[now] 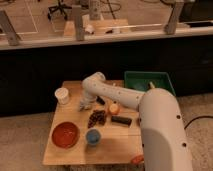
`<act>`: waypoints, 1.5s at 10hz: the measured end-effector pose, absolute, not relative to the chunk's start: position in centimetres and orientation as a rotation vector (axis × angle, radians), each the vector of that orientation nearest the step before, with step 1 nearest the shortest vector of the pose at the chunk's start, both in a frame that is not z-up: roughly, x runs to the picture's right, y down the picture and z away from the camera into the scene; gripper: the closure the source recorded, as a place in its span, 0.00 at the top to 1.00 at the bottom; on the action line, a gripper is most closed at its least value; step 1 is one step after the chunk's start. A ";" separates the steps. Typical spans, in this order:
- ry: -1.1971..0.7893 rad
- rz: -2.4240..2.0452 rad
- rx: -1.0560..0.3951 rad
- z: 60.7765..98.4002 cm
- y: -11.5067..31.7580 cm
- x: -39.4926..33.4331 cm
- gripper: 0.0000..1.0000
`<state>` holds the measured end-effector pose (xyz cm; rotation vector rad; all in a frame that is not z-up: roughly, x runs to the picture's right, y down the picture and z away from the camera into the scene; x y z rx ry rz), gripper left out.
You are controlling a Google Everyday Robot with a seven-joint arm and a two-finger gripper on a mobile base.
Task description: Place towel in tray
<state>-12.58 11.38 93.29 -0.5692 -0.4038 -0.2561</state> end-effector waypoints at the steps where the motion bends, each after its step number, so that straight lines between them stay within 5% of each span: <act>1: -0.410 -0.252 -0.567 93.1 11.3 -12.5 0.00; 10: -0.437 -0.216 -0.496 91.1 7.7 -11.9 0.00; 15: -0.257 -0.165 -0.424 92.7 4.1 -6.9 0.00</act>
